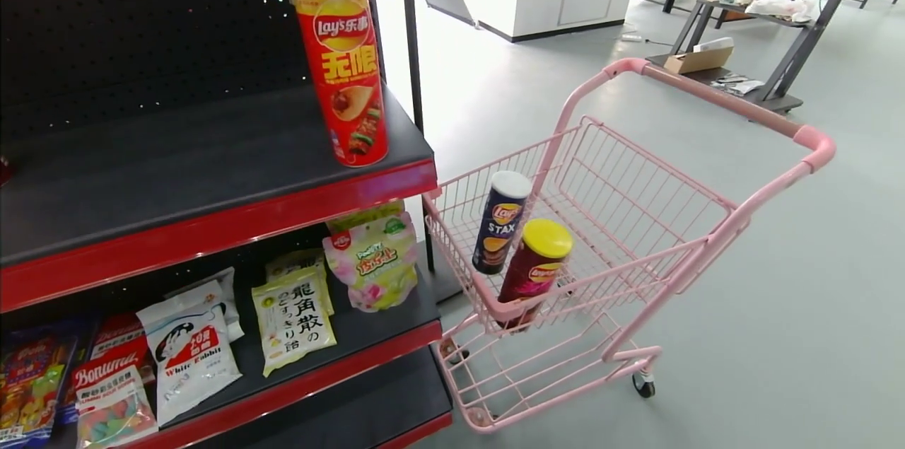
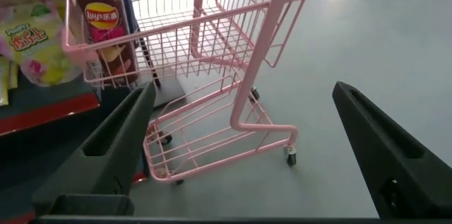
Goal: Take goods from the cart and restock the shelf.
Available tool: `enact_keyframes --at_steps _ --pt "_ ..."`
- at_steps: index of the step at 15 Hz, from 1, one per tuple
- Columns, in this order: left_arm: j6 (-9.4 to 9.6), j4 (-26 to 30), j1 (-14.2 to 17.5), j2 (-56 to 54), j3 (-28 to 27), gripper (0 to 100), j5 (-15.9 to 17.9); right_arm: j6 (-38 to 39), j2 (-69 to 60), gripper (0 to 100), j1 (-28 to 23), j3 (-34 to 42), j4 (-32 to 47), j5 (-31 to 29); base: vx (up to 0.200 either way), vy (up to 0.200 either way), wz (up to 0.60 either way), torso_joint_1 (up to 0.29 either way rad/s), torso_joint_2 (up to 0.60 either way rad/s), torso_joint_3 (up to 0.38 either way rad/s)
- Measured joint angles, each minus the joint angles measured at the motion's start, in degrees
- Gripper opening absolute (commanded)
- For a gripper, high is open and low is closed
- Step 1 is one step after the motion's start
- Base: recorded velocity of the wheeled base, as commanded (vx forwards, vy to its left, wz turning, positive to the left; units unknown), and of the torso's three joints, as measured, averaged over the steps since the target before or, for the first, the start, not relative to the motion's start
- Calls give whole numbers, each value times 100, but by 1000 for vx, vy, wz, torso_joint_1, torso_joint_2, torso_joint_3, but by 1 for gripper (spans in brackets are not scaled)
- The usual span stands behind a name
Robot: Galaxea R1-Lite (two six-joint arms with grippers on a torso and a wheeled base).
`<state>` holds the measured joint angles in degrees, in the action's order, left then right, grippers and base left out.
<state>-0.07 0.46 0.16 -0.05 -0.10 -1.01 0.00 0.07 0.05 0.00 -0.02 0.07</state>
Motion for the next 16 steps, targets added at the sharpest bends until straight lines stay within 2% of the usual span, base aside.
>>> enact_keyframes --at_steps 8,14,16 --pt "0 2 0 0 0 100 0 -2 -2 100 0 0 2 0 0 0 0 -118 472 358" --pt "0 -2 0 0 2 100 -2 -227 -5 100 -2 -7 -2 2 0 0 0 -8 41 33" --pt "0 -2 0 0 2 100 -2 -158 98 100 26 -215 2 187 0 0 0 0 0 0"
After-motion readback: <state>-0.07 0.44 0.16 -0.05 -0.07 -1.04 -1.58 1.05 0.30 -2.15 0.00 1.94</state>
